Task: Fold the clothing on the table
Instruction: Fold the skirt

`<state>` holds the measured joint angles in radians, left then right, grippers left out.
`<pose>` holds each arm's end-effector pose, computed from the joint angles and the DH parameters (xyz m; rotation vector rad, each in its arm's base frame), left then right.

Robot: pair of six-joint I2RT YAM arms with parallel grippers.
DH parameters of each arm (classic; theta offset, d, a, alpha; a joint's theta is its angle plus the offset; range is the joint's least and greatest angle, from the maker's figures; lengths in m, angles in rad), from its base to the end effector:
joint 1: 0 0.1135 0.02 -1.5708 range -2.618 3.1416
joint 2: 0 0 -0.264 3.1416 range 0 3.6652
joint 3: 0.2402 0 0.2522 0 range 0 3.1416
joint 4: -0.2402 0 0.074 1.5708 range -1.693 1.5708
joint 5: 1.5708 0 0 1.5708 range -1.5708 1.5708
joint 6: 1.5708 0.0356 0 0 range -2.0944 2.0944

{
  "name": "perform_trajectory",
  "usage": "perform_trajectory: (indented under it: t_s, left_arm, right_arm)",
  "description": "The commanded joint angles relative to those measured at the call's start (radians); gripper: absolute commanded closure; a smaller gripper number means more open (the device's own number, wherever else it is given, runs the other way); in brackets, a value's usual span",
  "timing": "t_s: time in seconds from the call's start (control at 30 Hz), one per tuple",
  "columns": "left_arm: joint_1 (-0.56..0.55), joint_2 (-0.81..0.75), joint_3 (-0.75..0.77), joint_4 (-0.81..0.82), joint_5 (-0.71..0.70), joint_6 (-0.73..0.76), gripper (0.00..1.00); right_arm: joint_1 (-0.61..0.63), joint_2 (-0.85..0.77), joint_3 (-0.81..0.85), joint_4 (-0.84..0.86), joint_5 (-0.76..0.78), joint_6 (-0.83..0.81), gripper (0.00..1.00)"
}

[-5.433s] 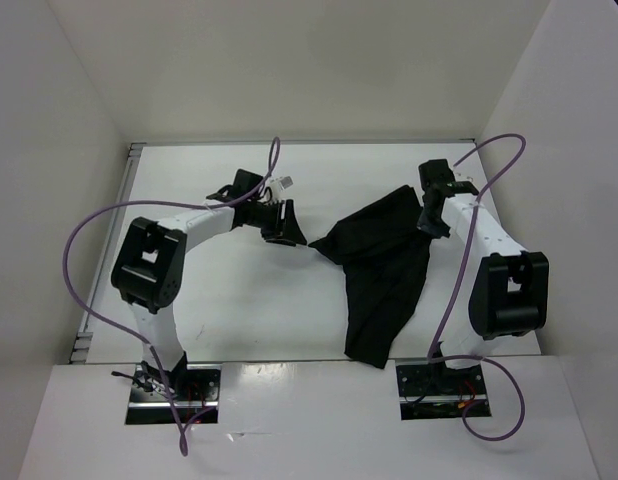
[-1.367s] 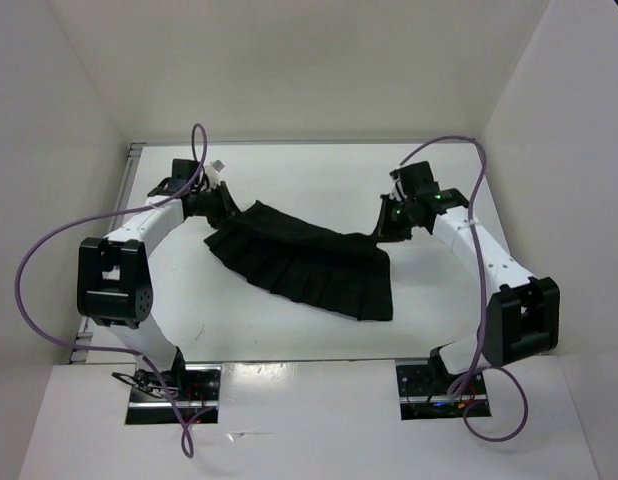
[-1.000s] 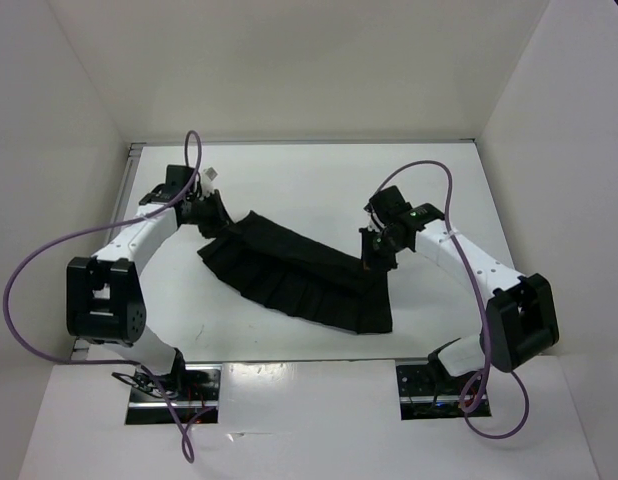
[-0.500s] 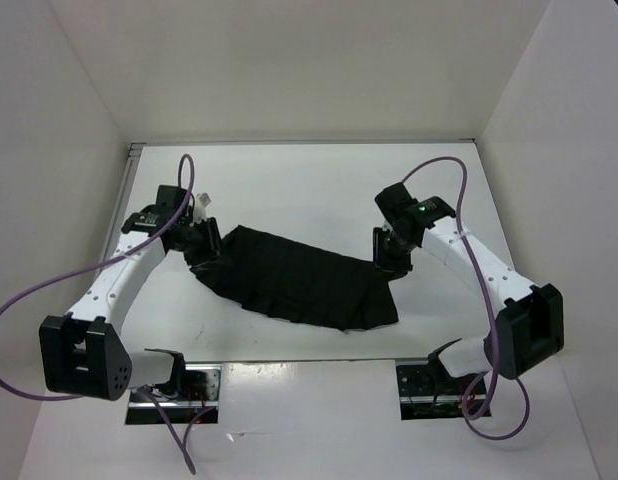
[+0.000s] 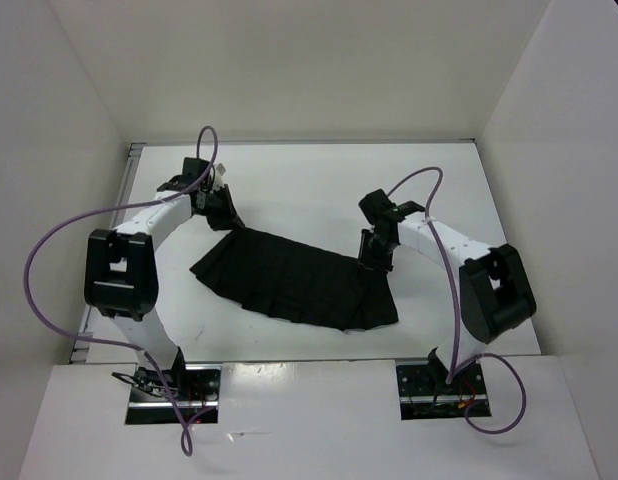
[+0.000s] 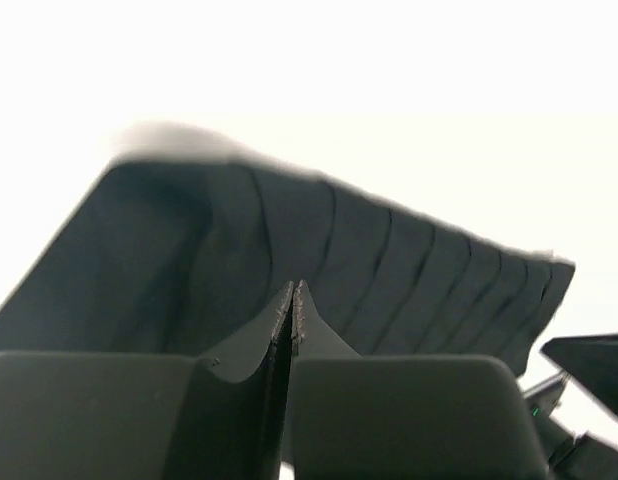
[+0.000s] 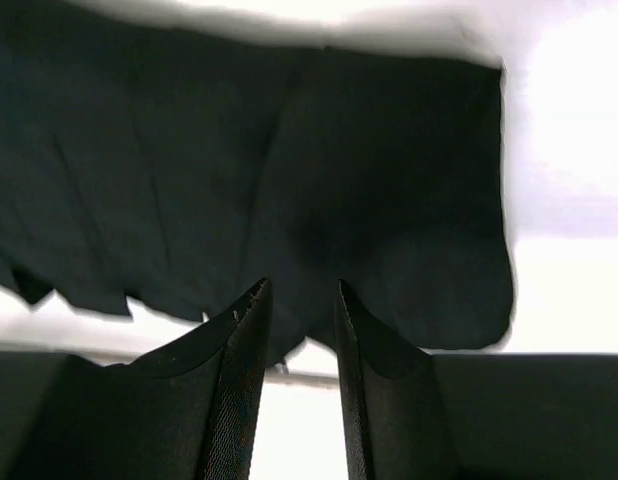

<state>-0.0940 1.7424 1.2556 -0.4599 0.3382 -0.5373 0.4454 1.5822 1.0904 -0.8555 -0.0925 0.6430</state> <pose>0.3698 -0.0467 0.2248 -0.4269 2.5385 -0.6745 0.2617 0.1286 0.2080 0.2790 2.9712 0.2915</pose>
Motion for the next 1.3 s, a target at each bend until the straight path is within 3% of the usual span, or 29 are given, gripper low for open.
perform_trajectory:
  t_s: [0.0, 0.23, 0.37, 0.6, 0.63, 0.77, 0.9, 1.03, 1.27]
  left_arm:
    - [0.000, 0.063, 0.053, 0.084, 0.004, -0.039, 0.97]
    - [0.000, 0.066, -0.105, 0.130, -0.007, -0.085, 0.99]
    - [0.000, 0.039, -0.192, 0.167, 0.016, -0.121, 0.99]
    - [-0.019, 0.066, -0.170, 0.190, 0.016, -0.141, 0.99]
    - [-0.019, 0.078, -0.154, 0.190, 0.025, -0.141, 0.99]
    - [-0.019, 0.114, -0.026, 0.179, 0.025, -0.141, 0.99]
    - [-0.019, 0.135, 0.048, 0.159, 0.035, -0.132, 0.99]
    - [-0.019, 0.155, 0.085, 0.159, 0.055, -0.132, 0.99]
    - [-0.019, 0.155, 0.085, 0.159, 0.108, -0.132, 0.99]
  right_arm:
    - [0.001, 0.067, 0.017, 0.130, 0.034, 0.034, 0.63]
    - [-0.020, 0.240, 0.152, 0.130, 0.109, -0.016, 0.63]
    - [-0.102, 0.311, 0.241, 0.139, 0.129, -0.036, 0.64]
    - [-0.204, 0.394, 0.434, 0.208, 0.109, -0.068, 0.67]
    - [-0.205, 0.345, 0.434, 0.222, 0.109, -0.098, 0.65]
    - [-0.227, 0.239, 0.444, 0.236, 0.154, -0.186, 0.31]
    - [-0.304, 0.275, 0.447, 0.109, 0.106, -0.265, 0.26]
    - [-0.324, 0.220, 0.298, 0.153, 0.045, -0.318, 0.24]
    - [-0.353, 0.220, 0.186, 0.181, -0.117, -0.361, 0.24]
